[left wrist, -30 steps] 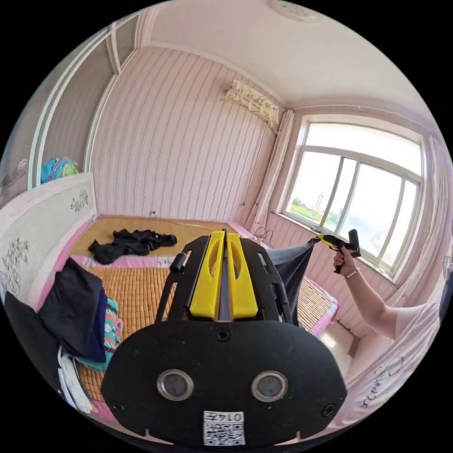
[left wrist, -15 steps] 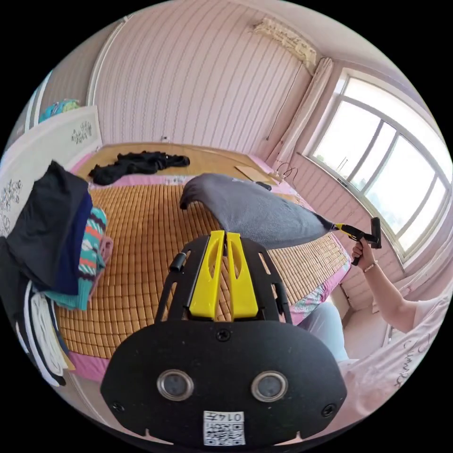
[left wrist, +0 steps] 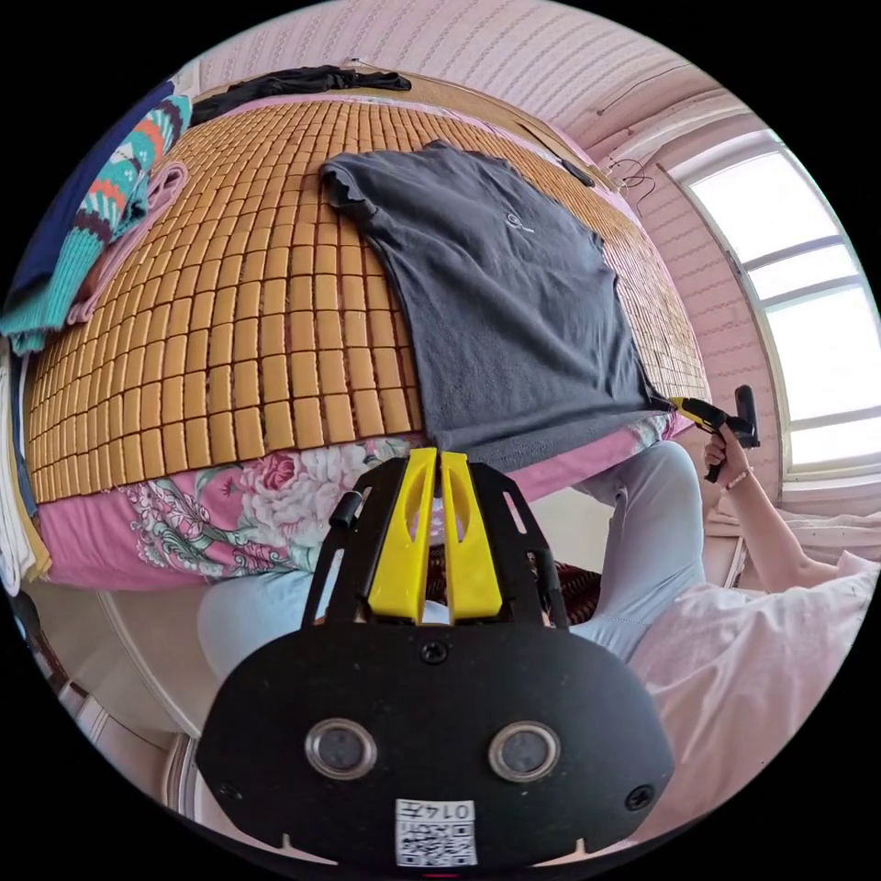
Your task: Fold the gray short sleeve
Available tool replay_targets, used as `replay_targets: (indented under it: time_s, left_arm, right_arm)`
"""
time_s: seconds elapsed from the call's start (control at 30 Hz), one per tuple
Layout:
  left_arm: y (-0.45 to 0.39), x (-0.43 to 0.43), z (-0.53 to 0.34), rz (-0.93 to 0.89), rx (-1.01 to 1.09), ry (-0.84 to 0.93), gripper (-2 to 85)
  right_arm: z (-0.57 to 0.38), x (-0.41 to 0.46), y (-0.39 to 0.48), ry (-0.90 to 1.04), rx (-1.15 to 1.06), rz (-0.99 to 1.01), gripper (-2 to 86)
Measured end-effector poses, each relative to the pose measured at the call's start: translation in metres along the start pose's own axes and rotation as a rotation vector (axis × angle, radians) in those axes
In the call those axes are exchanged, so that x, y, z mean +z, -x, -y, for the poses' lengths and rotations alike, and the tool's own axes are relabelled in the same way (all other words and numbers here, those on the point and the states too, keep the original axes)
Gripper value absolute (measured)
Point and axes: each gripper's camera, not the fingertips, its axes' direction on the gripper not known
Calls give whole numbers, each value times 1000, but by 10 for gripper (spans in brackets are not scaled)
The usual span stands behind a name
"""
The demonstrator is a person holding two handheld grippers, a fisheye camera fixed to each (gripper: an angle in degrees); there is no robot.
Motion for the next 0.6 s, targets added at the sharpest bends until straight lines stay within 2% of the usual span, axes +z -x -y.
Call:
replay_targets:
  time_s: [0.17, 0.5, 0.6]
  left_arm:
    - [-9, 8, -14, -3, 82, 50, -10]
    - [5, 35, -16, 49, 70, 120, -6]
    - [10, 34, -18, 74, 69, 110, 1]
  right_arm:
    - [-7, 13, 8, 44, -26, -30, 3]
    - [16, 66, 26, 158, 15, -205, 3]
    - [25, 77, 43, 148, -40, -252, 12]
